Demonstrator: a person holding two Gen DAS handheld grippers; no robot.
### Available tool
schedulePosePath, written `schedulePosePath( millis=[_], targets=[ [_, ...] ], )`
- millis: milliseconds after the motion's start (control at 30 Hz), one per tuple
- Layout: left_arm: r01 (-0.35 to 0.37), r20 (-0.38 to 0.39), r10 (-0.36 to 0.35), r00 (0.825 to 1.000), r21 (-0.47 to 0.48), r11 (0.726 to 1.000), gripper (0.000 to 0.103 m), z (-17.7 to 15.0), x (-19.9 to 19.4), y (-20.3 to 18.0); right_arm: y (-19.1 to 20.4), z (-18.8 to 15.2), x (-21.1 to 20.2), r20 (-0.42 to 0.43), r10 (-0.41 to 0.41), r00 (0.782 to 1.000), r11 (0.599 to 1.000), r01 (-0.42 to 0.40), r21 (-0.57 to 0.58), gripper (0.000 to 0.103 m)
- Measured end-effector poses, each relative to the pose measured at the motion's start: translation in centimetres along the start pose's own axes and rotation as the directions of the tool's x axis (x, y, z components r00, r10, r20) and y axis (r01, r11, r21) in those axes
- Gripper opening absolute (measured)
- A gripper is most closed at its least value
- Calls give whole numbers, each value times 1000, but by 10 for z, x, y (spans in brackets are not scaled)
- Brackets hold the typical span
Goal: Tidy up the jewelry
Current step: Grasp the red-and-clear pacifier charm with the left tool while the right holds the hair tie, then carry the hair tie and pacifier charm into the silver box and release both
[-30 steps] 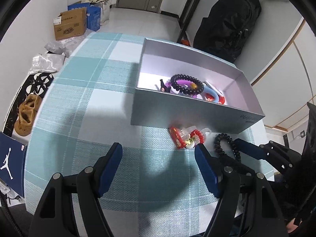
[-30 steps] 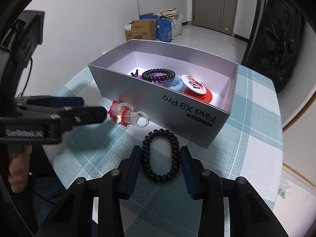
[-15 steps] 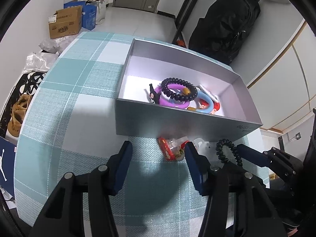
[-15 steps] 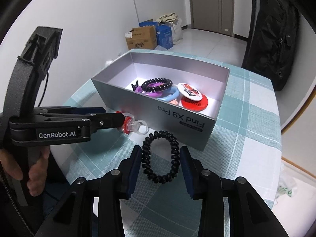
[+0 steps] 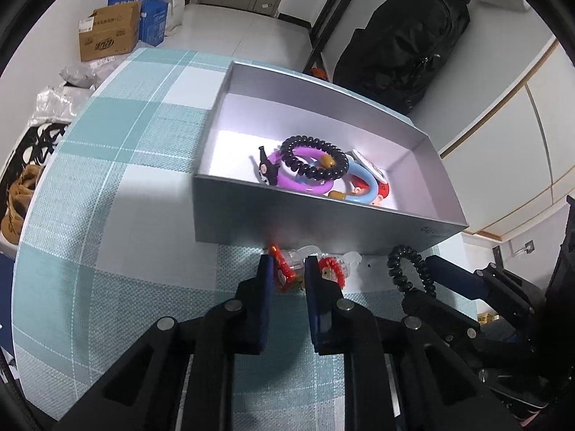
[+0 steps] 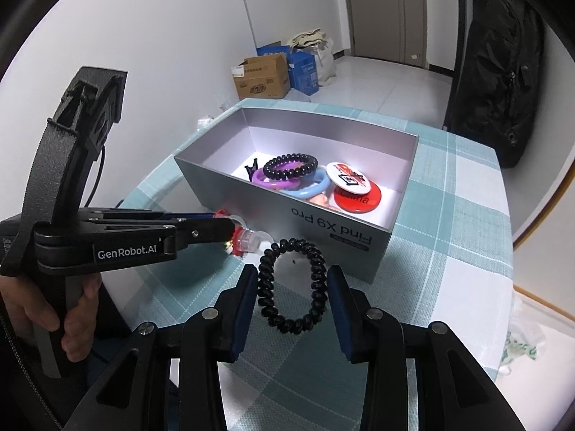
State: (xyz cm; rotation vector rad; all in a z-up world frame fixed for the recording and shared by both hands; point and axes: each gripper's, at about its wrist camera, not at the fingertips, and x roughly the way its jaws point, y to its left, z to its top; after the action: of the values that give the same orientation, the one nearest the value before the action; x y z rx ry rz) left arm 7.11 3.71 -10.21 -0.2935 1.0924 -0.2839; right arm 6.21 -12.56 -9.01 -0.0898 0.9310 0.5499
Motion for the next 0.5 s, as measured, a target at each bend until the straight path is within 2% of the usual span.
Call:
schedulePosePath(
  millis=[233, 500],
  targets=[
    [37, 4, -37, 999, -58, 998, 12, -1, -7, 13, -2, 1, -1, 0, 14, 1000, 1000, -14, 16, 38],
    [69, 54, -64, 996, -89, 994, 12, -2, -26, 17, 2, 1, -8, 32, 43, 999, 999, -44, 22, 38]
  ],
)
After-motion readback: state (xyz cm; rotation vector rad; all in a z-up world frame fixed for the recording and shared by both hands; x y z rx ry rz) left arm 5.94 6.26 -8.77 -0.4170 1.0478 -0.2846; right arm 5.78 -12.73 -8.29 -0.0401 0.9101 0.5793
